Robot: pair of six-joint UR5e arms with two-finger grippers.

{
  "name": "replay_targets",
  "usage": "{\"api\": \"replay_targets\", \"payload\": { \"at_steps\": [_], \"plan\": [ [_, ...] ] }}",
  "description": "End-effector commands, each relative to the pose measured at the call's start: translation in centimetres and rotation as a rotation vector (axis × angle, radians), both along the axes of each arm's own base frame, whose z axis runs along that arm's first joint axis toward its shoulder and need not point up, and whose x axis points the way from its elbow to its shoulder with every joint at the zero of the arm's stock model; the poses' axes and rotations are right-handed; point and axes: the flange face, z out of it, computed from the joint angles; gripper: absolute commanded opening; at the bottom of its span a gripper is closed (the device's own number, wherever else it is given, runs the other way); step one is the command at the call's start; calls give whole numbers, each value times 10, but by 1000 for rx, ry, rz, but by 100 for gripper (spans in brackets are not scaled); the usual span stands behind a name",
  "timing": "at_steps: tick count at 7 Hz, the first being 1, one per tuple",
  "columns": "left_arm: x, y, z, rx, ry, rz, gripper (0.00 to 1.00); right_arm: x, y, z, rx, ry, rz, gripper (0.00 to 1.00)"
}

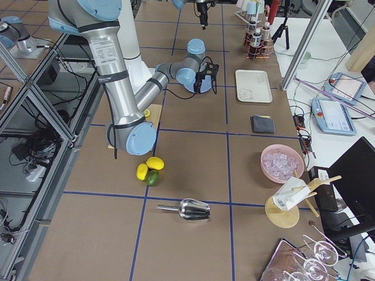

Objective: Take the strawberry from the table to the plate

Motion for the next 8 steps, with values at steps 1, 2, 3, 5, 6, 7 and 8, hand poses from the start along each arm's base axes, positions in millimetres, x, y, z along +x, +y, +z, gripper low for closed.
{"api": "replay_targets", "payload": {
  "at_steps": [1, 2, 3, 5, 6, 7, 8],
  "plan": [
    [-101, -1, 71, 119, -127, 65, 99, 161, -20, 117, 164, 110, -121, 100],
    [-153, -7, 105, 111, -129, 79, 99, 233, -25, 163, 233, 135, -146, 100],
    [-193, -10, 121, 37, -144, 73, 99, 290, -23, 213, 276, 155, -167, 100],
    [-255, -13, 141, -38, -204, 87, 99, 344, 0, 300, 310, 206, -241, 100],
    [-269, -35, 128, -147, -202, 79, 99, 346, 1, 304, 293, 205, -241, 100],
    [-270, -31, 135, -205, -195, 76, 100, 347, -3, 298, 251, 209, -244, 100],
    [-268, -26, 146, -248, -182, 68, 100, 347, -4, 297, 234, 224, -247, 100]
  ]
}}
